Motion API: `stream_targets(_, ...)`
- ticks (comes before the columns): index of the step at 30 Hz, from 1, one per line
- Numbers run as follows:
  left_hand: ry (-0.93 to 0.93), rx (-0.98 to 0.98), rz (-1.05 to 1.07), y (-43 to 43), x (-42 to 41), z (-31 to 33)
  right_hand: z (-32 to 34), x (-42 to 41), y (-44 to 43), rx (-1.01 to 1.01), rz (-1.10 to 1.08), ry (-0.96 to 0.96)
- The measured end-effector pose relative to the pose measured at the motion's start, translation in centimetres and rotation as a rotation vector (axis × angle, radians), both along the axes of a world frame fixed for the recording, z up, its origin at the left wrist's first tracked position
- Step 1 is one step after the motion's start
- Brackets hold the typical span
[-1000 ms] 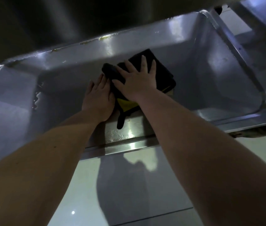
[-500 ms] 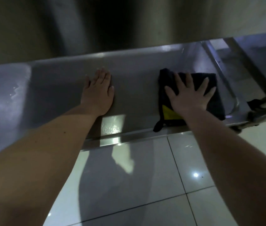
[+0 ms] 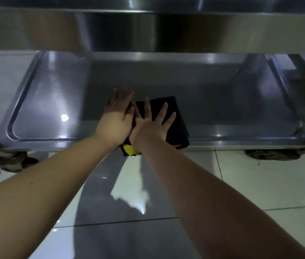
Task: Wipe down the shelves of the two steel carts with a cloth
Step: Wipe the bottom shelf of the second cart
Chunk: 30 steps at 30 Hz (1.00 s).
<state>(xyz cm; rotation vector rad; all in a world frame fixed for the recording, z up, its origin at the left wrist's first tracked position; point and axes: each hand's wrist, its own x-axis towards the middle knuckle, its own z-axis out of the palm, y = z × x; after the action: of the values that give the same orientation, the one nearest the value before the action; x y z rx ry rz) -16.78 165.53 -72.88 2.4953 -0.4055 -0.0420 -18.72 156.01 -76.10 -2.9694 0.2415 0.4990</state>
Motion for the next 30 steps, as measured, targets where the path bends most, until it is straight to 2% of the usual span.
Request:
stream_targets(2,0.011,0.012,0.012,0.5,-0.9,-0.3,0.3,0.2,0.3,0.059,0.033,-0.002)
stream_targets(5,-0.029,0.076,0.055,-0.7,-1.5,-0.7,0.9,-0.3,-3.0,0.115,-0.074,-0.164)
stream_targets(8,-0.036,0.272,0.026,-4.0,-1.8,-1.4,1.1,-0.9,-7.9,0.116,-0.211,-0.230)
stream_targets(10,0.006,0.453,-0.028,-6.6,-2.0,-2.0,0.9,-1.6,-10.1,0.117,-0.201,-0.181)
stream_targets(12,0.047,0.551,-0.027,-8.2,-2.3,-2.6,0.5,-2.3,-11.0,0.117,-0.164,-0.164)
stream_targets(15,0.032,0.557,-0.010,-8.0,-2.5,-3.2,-0.1,-3.1,-10.8,0.155,-0.163,-0.179)
stream_targets(19,0.021,0.575,-0.019,-4.1,-1.1,-3.2,-0.3,-2.9,-9.4,0.048,-0.179,-0.135)
stream_targets(22,0.028,0.573,0.011,0.5,0.0,-3.2,-0.4,-2.1,-6.7,-0.021,-0.003,-0.193)
stream_targets(25,0.014,0.550,0.014,4.3,0.4,-3.4,-0.5,-0.2,-2.5,0.009,0.164,-0.232)
stream_targets(28,0.006,0.531,0.012,7.1,0.7,-3.5,-1.1,1.4,0.7,0.070,0.130,-0.228)
stream_targets(30,-0.010,0.516,0.036,9.5,0.9,-3.5,-1.6,1.5,1.4,0.033,0.125,-0.222)
